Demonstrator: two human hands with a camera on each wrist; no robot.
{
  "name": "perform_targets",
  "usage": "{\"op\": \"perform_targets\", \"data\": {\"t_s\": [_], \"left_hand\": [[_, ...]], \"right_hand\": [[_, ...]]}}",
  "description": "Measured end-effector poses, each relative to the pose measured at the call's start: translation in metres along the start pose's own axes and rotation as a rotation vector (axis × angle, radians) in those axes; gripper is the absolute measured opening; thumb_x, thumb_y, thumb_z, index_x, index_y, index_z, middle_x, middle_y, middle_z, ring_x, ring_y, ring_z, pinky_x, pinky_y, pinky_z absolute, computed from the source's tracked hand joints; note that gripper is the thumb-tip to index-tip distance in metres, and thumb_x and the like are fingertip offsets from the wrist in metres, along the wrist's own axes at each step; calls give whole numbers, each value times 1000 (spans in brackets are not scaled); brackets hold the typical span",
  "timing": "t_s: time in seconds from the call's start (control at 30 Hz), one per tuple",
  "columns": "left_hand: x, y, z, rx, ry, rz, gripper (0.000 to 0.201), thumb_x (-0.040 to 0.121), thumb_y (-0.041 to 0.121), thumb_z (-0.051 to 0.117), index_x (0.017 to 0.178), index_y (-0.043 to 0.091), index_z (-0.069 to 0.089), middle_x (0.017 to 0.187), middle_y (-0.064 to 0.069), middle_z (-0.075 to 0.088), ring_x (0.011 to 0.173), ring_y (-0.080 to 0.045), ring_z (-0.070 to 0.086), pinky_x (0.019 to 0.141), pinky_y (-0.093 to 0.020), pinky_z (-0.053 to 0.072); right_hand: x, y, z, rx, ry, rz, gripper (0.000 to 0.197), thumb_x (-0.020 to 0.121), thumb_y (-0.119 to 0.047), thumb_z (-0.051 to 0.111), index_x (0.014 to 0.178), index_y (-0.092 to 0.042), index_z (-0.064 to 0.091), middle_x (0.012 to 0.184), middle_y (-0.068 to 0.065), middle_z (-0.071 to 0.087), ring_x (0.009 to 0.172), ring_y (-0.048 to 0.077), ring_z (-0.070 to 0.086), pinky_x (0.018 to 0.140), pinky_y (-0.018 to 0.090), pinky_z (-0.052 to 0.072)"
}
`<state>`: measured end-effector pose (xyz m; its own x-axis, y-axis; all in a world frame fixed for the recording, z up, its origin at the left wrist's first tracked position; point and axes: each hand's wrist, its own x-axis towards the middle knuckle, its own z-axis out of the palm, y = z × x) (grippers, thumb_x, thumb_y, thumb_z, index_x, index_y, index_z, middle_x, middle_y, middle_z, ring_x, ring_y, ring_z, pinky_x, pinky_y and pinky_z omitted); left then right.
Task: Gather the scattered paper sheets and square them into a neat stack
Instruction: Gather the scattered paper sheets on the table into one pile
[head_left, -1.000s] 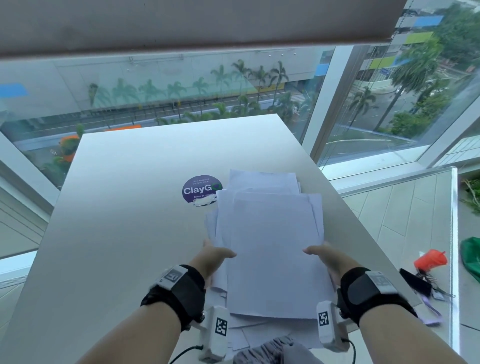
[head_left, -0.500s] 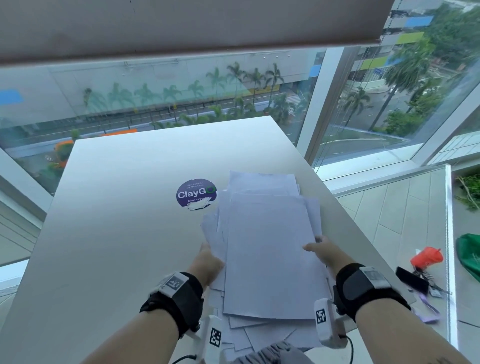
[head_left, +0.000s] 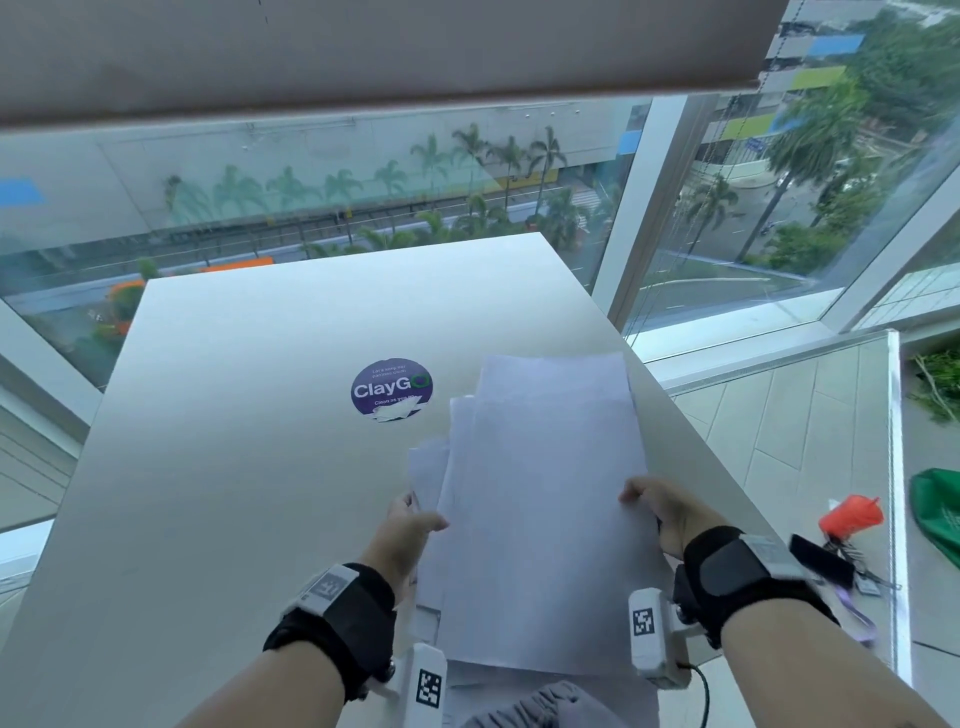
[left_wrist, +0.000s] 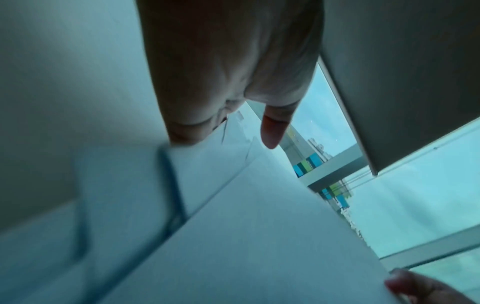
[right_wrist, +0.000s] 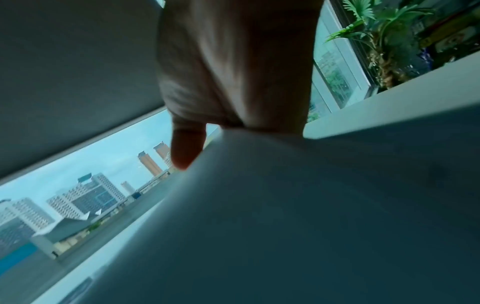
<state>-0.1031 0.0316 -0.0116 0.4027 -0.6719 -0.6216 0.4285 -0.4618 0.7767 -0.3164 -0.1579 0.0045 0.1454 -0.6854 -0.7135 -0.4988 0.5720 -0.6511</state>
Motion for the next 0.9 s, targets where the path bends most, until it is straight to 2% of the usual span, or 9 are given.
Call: {"op": "perform_targets", "data": {"t_s": [0.13, 0.2, 0.3, 0.37, 0.47, 0.53, 0.63, 0.73, 0.9], "left_hand": [[-7, 11, 4, 68, -36, 4, 38, 84, -2, 46, 120, 6, 54, 104, -12, 67, 82, -25, 65, 54, -24, 54], [-10, 15, 6, 96, -82, -2, 47, 83, 2, 49, 130, 8, 47, 120, -12, 63, 97, -27, 63, 71, -30, 54], [-7, 22, 9, 146, -116, -21, 75, 78, 13, 59, 145, 16, 25, 140, 2, 41, 122, -23, 44, 101, -32, 34], [-4, 24, 9, 201, -152, -18, 84, 65, 23, 66, 141, 18, 31, 142, 0, 44, 127, -24, 43, 111, -40, 30], [5, 18, 4, 278, -163, -62, 102, 52, 34, 69, 143, 24, 26, 146, -5, 40, 132, -28, 39, 110, -51, 32], [4, 19, 3, 271, -147, -68, 108, 50, 38, 71, 145, 20, 23, 149, -5, 37, 135, -28, 35, 113, -47, 27], [-3, 20, 4, 265, -65, -51, 69, 78, 29, 67, 137, 6, 38, 134, -4, 47, 130, -23, 39, 103, -30, 26], [0, 18, 2, 291, -41, -4, 41, 89, 16, 56, 128, 4, 48, 112, 0, 58, 102, -17, 54, 90, -27, 34], [7, 19, 2, 312, -20, 15, 48, 88, 9, 58, 127, 11, 31, 99, -1, 58, 85, -14, 58, 64, -23, 48]], "right_hand": [[-3, 1, 4, 25, 73, -23, 23, 72, -3, 48, 53, -11, 38, 59, 6, 35, 51, 21, 28, 51, 25, 21], [-13, -2, 10, -79, 69, -57, 12, 57, -10, 50, 67, -7, 44, 67, 7, 36, 56, 20, 30, 53, 25, 24], [-7, 1, 13, -279, 86, -152, 80, 57, -15, 54, 133, -3, 32, 123, 16, 45, 110, 32, 46, 84, 34, 37], [-7, 2, 14, -223, 9, -189, 93, 61, -15, 57, 145, -8, 18, 145, 13, 33, 132, 30, 33, 102, 39, 30], [-10, 8, 12, -84, -199, -169, 79, 62, -16, 55, 138, -12, 35, 136, 4, 45, 129, 26, 37, 109, 39, 29], [-8, 13, 14, -57, -176, -114, 66, 67, -16, 60, 130, -7, 43, 130, 4, 46, 125, 25, 40, 109, 39, 29], [-1, 16, 19, 35, -106, -78, 29, 84, 0, 54, 113, 5, 53, 106, 15, 55, 91, 28, 53, 83, 38, 43], [1, 14, 22, 122, -109, -89, 12, 83, 8, 44, 83, 0, 54, 79, 17, 54, 66, 29, 51, 66, 36, 44], [0, 14, 23, 134, 67, -154, 17, 76, -3, 48, 93, -4, 51, 95, 15, 51, 81, 29, 50, 72, 37, 40]]}}
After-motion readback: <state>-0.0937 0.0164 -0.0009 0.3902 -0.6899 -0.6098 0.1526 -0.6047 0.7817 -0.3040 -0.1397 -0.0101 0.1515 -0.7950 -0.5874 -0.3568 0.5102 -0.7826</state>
